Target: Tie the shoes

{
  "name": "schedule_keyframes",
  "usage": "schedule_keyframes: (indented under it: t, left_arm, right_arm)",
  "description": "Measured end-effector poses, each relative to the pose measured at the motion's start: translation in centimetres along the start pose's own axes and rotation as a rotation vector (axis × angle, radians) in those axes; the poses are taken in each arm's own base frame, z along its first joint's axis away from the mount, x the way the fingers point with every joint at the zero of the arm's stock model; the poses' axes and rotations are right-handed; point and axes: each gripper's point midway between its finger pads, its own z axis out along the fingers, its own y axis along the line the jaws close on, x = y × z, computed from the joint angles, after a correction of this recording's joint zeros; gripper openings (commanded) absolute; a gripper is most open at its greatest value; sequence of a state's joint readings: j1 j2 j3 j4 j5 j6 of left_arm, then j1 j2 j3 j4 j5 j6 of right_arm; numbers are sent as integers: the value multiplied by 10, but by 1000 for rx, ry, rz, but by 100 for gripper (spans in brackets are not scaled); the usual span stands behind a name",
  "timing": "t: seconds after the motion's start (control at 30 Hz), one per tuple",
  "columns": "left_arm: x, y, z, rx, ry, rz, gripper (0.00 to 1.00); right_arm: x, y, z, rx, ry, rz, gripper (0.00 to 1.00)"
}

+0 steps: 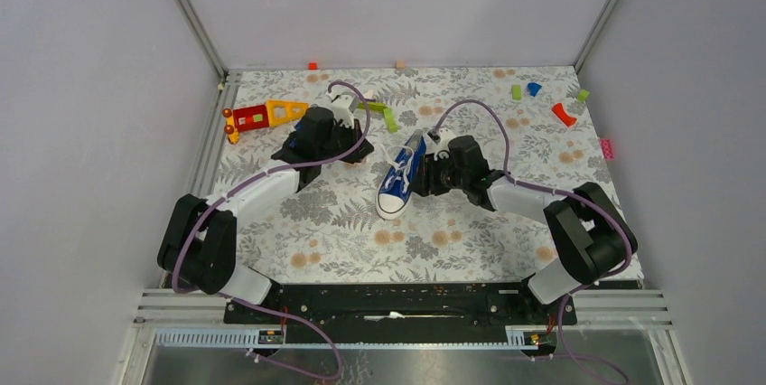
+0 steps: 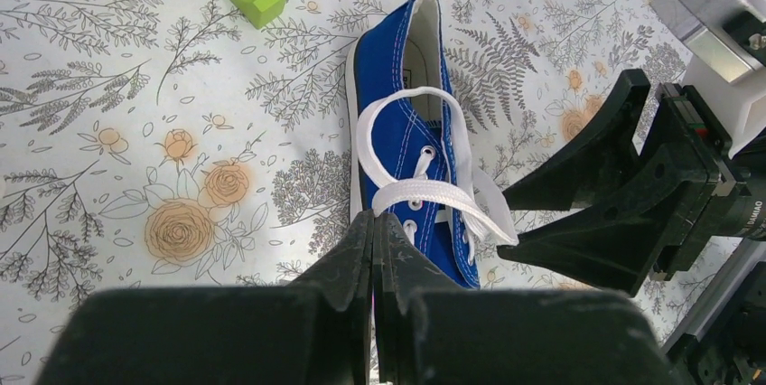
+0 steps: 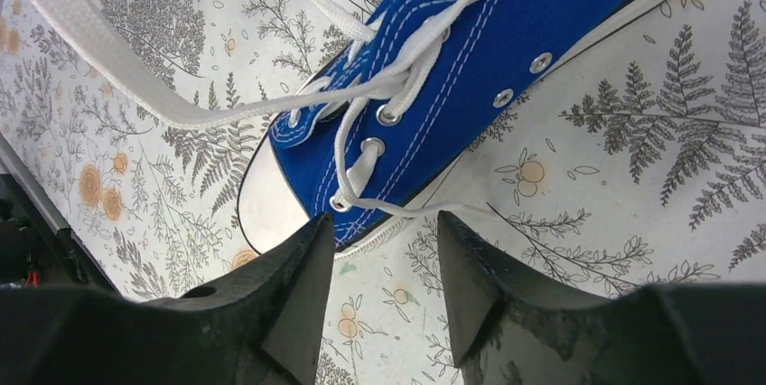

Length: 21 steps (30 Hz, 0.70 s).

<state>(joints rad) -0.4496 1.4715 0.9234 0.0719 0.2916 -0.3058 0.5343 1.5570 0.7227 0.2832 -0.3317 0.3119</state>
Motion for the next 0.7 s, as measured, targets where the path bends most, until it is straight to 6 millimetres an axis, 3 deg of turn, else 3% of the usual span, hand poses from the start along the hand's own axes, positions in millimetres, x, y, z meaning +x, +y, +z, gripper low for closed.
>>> schedule_keyframes:
  t: [0.2, 0.47, 0.7]
  left_arm:
    - [-2, 0, -3, -6, 5, -12, 0]
    - [-4, -1, -4, -4, 2, -12, 0]
    - [-10, -4, -4, 4, -7, -10, 0]
  right_arm:
    - [-12, 6, 10, -13, -8, -34, 50]
    - [-13, 11, 23, -21, 14, -54, 2]
    - [-18, 17, 4, -12, 3, -58, 0]
